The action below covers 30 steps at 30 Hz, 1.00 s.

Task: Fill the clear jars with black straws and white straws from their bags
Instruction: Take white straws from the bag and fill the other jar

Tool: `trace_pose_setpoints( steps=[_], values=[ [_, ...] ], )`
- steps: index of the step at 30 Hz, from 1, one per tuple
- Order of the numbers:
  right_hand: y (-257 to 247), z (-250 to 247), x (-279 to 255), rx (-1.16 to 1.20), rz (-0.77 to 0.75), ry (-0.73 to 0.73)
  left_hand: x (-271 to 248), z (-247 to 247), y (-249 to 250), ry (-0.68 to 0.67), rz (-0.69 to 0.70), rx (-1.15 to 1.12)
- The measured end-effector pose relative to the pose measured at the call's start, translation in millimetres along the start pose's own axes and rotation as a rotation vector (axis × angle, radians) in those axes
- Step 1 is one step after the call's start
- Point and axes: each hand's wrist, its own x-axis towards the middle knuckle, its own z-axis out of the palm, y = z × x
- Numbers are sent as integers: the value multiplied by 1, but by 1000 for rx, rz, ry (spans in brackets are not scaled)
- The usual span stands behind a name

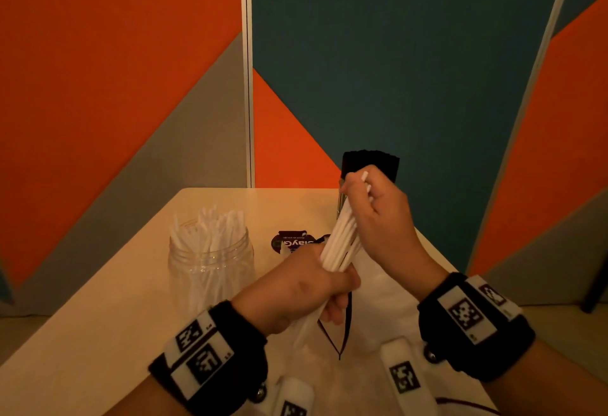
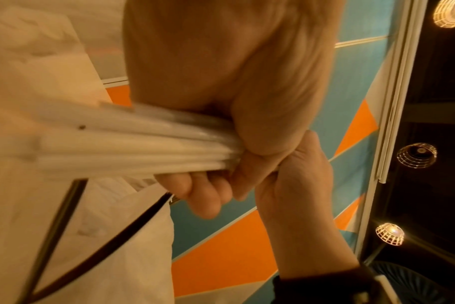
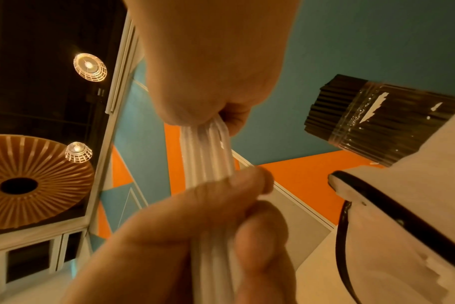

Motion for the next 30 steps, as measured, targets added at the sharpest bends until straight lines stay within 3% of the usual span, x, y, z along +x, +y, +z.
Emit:
trace_pose_setpoints(
  steps=[5, 9, 11, 14, 16, 18, 23, 30],
  values=[
    [8, -4, -12, 167, 10, 6, 4, -2, 5, 77, 56, -136],
    [22, 2, -49, 338, 134, 111, 10, -17, 15, 216, 100, -524],
    [24, 11, -65, 496, 299, 122, 14, -23, 19, 312, 167, -645],
    [26, 21, -76, 800, 709, 133, 19, -24, 24, 428, 300, -705],
    [26, 27, -78, 1050, 988, 73, 20, -17, 25, 467, 359, -704],
    [23, 33, -78, 1274, 1150, 42, 18, -4, 19, 466, 361, -640],
    [20, 38, -76, 1450, 1223, 48, 10, 8, 8, 435, 386, -553],
    [12, 52, -75, 1281, 1291, -89, 0, 6, 0, 434, 362, -368]
  ],
)
